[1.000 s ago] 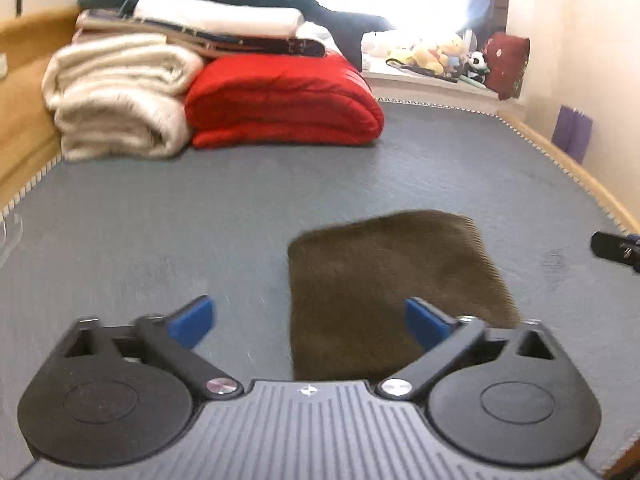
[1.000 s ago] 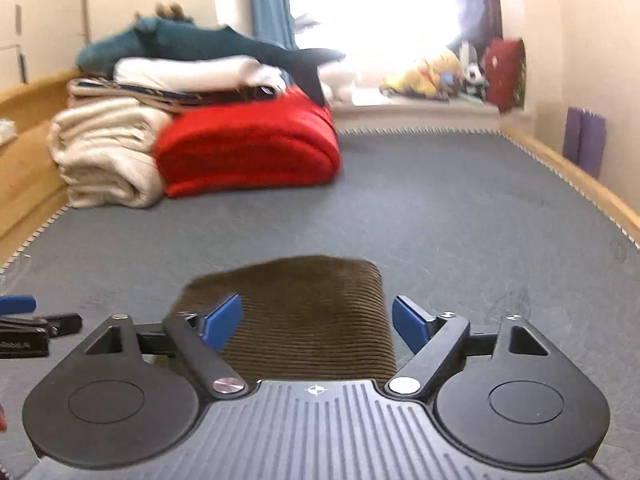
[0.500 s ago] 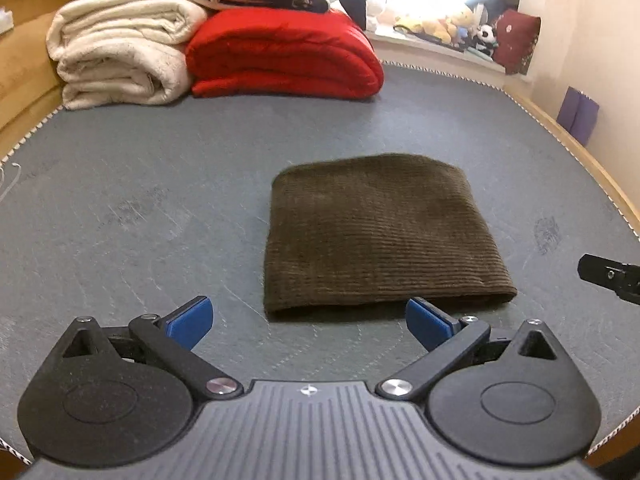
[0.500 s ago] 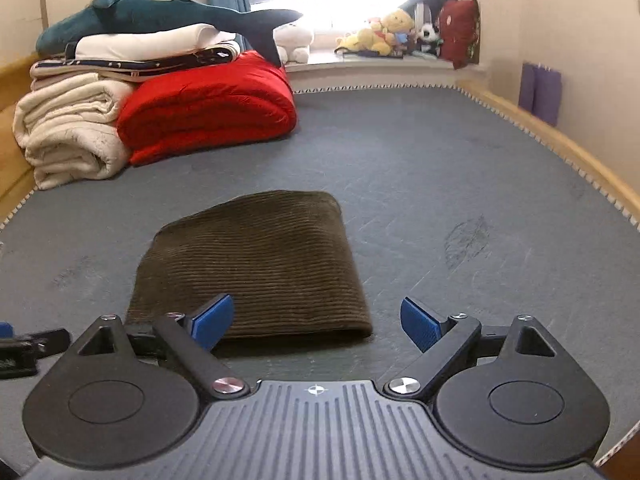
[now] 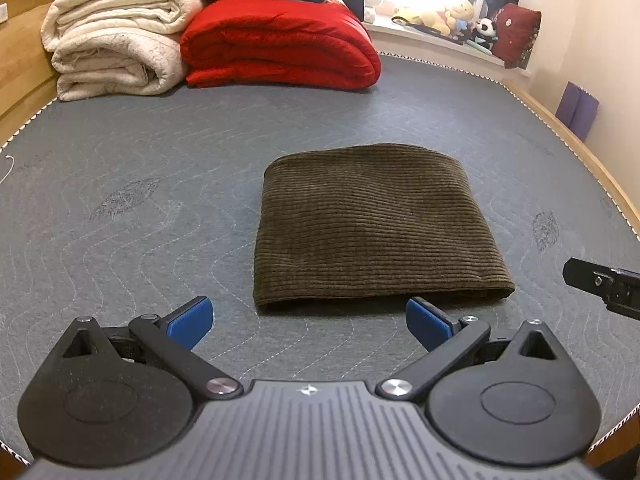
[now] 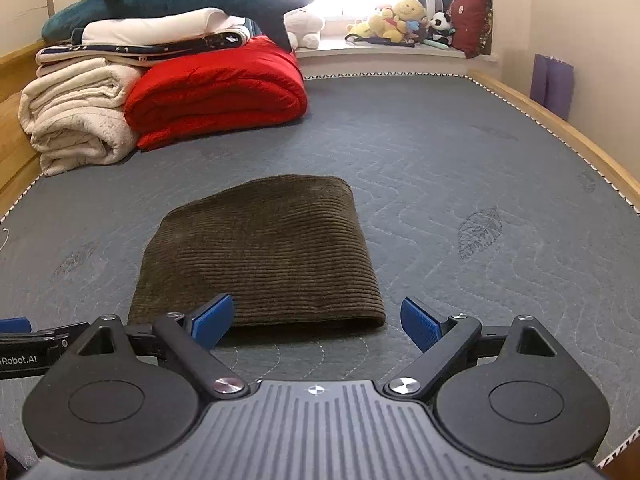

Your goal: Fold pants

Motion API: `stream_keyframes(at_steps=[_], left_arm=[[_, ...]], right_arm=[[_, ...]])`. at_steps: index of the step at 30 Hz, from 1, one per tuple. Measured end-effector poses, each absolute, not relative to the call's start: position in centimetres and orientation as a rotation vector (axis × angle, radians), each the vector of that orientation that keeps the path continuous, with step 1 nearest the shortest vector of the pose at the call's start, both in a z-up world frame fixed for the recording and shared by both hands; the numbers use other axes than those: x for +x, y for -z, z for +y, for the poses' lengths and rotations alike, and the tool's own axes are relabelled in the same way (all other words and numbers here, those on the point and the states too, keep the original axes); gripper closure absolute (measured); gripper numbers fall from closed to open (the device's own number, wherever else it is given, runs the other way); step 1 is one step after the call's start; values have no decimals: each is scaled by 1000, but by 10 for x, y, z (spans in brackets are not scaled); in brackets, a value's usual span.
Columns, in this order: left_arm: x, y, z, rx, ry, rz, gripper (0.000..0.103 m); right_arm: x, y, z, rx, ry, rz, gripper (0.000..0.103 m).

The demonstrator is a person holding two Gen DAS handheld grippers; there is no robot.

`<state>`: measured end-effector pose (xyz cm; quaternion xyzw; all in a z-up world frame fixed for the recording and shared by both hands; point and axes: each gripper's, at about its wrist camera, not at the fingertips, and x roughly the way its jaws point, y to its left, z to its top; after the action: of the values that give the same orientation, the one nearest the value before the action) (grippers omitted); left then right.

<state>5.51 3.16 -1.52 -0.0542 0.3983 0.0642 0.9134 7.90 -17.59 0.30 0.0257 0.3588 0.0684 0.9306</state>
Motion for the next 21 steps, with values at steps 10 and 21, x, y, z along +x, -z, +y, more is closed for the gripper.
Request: stream_keyframes(at_steps=[10, 21], left_arm=[[56, 18, 32, -110, -125, 827, 0], [58, 19, 30, -106, -113, 829, 0]], right_arm=[[78, -4, -172, 49, -170, 738, 11], [75, -7, -170, 32, -187, 733, 11]])
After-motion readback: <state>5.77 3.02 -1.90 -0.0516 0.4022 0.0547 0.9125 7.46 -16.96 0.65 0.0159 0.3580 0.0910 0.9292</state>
